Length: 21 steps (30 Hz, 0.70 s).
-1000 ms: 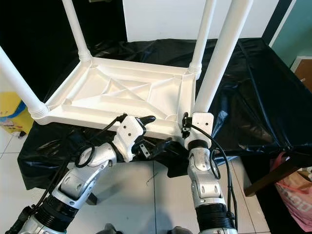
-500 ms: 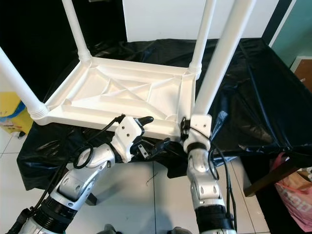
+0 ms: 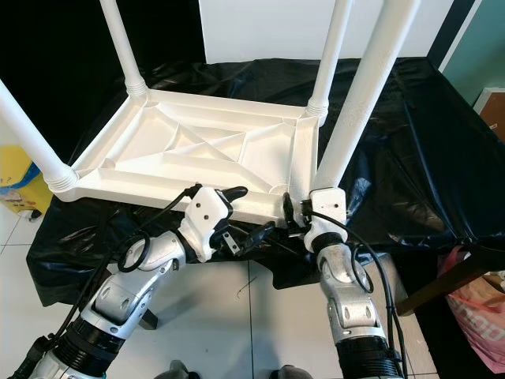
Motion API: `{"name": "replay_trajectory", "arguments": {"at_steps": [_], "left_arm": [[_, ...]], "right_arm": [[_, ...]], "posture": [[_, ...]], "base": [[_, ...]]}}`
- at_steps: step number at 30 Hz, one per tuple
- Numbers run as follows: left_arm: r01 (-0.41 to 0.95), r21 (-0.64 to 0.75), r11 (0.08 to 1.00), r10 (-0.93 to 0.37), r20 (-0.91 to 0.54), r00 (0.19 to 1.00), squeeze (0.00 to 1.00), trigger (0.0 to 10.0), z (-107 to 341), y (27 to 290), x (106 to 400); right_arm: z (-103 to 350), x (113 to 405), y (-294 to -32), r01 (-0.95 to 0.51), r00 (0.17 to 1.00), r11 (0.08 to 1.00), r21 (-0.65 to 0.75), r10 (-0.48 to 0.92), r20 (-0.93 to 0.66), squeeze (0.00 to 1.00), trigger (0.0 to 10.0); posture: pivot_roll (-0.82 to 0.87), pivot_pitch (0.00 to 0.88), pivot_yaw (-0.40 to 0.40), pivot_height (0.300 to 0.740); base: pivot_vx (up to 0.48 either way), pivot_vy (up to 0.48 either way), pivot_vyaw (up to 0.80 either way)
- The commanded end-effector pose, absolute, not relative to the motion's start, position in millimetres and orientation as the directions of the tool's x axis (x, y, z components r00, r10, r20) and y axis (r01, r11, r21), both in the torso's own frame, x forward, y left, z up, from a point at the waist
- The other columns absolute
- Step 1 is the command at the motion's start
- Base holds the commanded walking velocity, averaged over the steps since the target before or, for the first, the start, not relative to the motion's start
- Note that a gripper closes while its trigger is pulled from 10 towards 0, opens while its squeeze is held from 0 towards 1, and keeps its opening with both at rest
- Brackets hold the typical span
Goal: Building children table
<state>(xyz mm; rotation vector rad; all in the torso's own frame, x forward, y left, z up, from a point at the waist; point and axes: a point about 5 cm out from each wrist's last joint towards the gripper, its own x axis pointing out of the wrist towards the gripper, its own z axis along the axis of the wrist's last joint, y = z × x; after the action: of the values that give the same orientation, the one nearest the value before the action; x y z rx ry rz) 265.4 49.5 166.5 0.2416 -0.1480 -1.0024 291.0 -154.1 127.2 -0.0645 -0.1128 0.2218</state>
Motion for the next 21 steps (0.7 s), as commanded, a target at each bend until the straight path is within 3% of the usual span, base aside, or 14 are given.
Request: {"name": "replay_trajectory", "arguments": {"at_steps": [1,3,5,8,17,18,20,21], "left_arm": [[0.820,0.276,0.502,-0.852,-0.004,0.523,0.00,10.0,166.3,51.5,265.0],[0.820,0.276,0.502,-0.852,-0.004,0.523,0.00,10.0,166.3,51.5,265.0],[0.821,0.277,0.498,-0.854,-0.007,0.520,0.00,10.0,166.4,51.9,264.7],[0.821,0.278,0.498,-0.854,-0.007,0.520,0.00,10.0,166.6,52.3,264.8],[0.817,0.277,0.506,-0.850,-0.004,0.527,0.00,10.0,167.5,52.5,264.1],[0.816,0.277,0.508,-0.849,-0.003,0.529,0.00,10.0,167.7,52.8,263.6],[0.816,0.277,0.508,-0.849,-0.003,0.529,0.00,10.0,167.7,52.8,263.6],[0.815,0.277,0.509,-0.848,-0.003,0.531,0.00,10.0,167.7,53.2,263.2]], "right_arm": [[131.0,293.4,-156.1,-0.339,0.931,0.937,-0.087,0.347,0.111,0.00,10.0],[131.0,293.4,-156.1,-0.339,0.931,0.937,-0.087,0.347,0.111,0.00,10.0],[134.1,296.3,-157.3,-0.452,0.881,0.883,-0.127,0.464,0.093,0.00,10.0],[135.3,298.9,-157.6,-0.503,0.853,0.852,-0.142,0.517,0.078,0.00,10.0],[133.9,305.9,-159.7,-0.558,0.820,0.813,-0.166,0.571,0.039,0.00,10.0],[132.2,307.5,-160.9,-0.566,0.816,0.806,-0.172,0.578,0.025,0.00,3.1],[132.2,307.5,-160.9,-0.566,0.816,0.806,-0.172,0.578,0.025,0.00,3.1],[130.2,308.6,-163.0,-0.572,0.813,0.802,-0.175,0.582,0.014,0.00,0.0]], "posture": [[0.01,0.073,-0.006,0.740],[0.01,0.073,-0.006,0.740],[0.01,0.075,-0.008,0.740],[0.02,0.077,-0.009,0.740],[0.03,0.080,-0.014,0.740],[0.04,0.081,-0.014,0.740],[0.04,0.081,-0.014,0.740],[0.04,0.081,-0.014,0.740]], "base": [[0.000,0.000,0.00],[0.000,0.000,0.00],[0.000,0.000,0.00],[0.000,0.000,0.00],[0.000,0.000,0.00],[0.000,0.000,0.00],[0.000,0.000,0.00],[0.000,0.000,0.00]]}}
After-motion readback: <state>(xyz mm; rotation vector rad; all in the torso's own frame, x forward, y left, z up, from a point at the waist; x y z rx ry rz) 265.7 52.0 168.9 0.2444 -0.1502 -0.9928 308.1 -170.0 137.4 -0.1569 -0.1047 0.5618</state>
